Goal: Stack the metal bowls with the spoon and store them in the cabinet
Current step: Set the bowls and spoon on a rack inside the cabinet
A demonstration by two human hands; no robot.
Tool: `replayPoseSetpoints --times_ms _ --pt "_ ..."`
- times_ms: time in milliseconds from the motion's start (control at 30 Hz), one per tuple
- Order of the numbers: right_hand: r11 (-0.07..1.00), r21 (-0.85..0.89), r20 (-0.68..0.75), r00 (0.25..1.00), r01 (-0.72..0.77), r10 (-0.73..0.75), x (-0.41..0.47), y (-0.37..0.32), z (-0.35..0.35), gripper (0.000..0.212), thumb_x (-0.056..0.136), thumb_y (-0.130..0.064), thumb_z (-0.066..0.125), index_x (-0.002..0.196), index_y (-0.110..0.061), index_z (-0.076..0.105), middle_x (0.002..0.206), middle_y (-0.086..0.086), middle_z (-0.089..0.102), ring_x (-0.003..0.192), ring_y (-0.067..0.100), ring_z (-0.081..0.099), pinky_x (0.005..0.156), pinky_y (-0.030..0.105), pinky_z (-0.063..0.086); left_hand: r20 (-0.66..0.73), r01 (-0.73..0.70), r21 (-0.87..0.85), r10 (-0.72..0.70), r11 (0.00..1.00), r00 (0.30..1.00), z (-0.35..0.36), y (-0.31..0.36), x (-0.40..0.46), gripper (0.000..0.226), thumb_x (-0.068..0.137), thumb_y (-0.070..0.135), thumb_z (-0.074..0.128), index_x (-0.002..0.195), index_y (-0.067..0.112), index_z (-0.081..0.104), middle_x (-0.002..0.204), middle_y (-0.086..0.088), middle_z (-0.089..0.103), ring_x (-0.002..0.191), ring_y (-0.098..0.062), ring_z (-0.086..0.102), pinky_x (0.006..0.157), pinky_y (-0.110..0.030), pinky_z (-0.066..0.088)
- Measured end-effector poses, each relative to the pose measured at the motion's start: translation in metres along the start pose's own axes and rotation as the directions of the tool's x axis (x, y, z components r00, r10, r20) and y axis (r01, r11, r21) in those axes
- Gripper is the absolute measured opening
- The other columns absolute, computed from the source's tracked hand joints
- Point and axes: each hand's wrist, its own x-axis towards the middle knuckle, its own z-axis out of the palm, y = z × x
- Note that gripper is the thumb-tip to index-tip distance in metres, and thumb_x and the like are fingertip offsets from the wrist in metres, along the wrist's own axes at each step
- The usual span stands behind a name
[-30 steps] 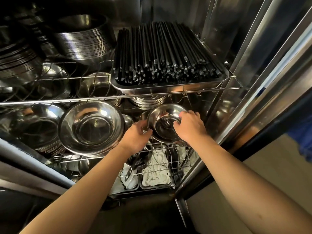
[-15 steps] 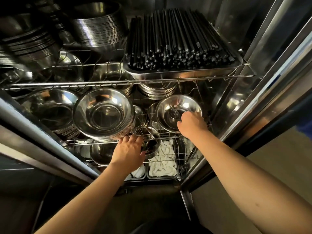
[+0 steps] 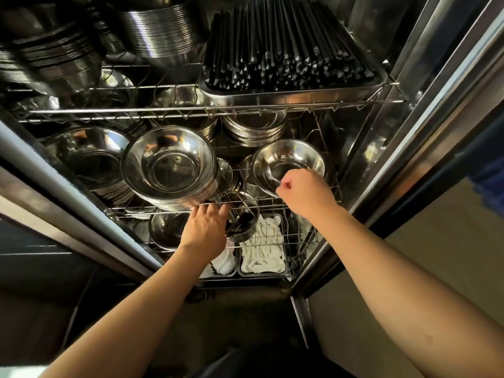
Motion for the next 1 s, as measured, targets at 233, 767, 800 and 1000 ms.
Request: replayPoseSetpoints --times_ms 233,767,800,1000 --pt "0.968 0.249 0.284 0.952 0.037 -0.110 -0.046 -0.001 -0.005 0.007 0.086 -0.034 0.067 0.086 -0.031 0.072 0.078 -0.012 0.074 0.071 0.006 0.072 0.070 0.028 0.059 -0.010 0.010 -0.111 -0.012 0.994 1.000 -0.006 0.000 -0.001 0.065 0.087 0.009 0.057 0.147 0.023 0.035 0.135 -0.013 0.058 0.128 -0.034 0.051 0.110 -0.044 0.040" --pt "0.636 0.419 0.680 0.688 -0.647 0.252 -0.016 0.013 0.120 0.023 0.083 -0.004 0.067 0.104 0.004 0.072 0.077 0.009 0.059 0.068 0.020 0.051 0.059 0.029 0.041 -0.050 0.047 -0.189 -0.058 0.981 0.997 -0.001 0.005 -0.004 0.077 0.084 0.006 0.057 0.155 0.022 0.029 0.148 -0.014 0.047 0.142 -0.035 0.037 0.123 -0.044 0.019" --pt "0.577 0.428 0.702 0.658 -0.696 0.273 -0.011 0.009 0.126 0.020 0.083 -0.001 0.068 0.103 0.002 0.071 0.080 0.011 0.061 0.068 0.019 0.054 0.059 0.028 0.042 -0.049 0.050 -0.191 -0.061 0.980 0.997 -0.001 0.004 -0.004 0.078 0.084 0.006 0.057 0.155 0.022 0.029 0.148 -0.014 0.047 0.142 -0.034 0.036 0.123 -0.043 0.018" --pt "0.405 0.400 0.765 0.543 -0.822 0.346 0.014 -0.006 0.148 0.009 0.090 0.005 0.063 0.086 -0.004 0.061 0.063 0.005 0.052 0.050 0.009 0.046 0.055 0.021 0.046 -0.055 0.037 -0.199 -0.049 0.979 0.997 -0.002 0.004 -0.005 0.076 0.085 0.008 0.058 0.154 0.022 0.029 0.146 -0.013 0.048 0.142 -0.033 0.036 0.124 -0.042 0.013"
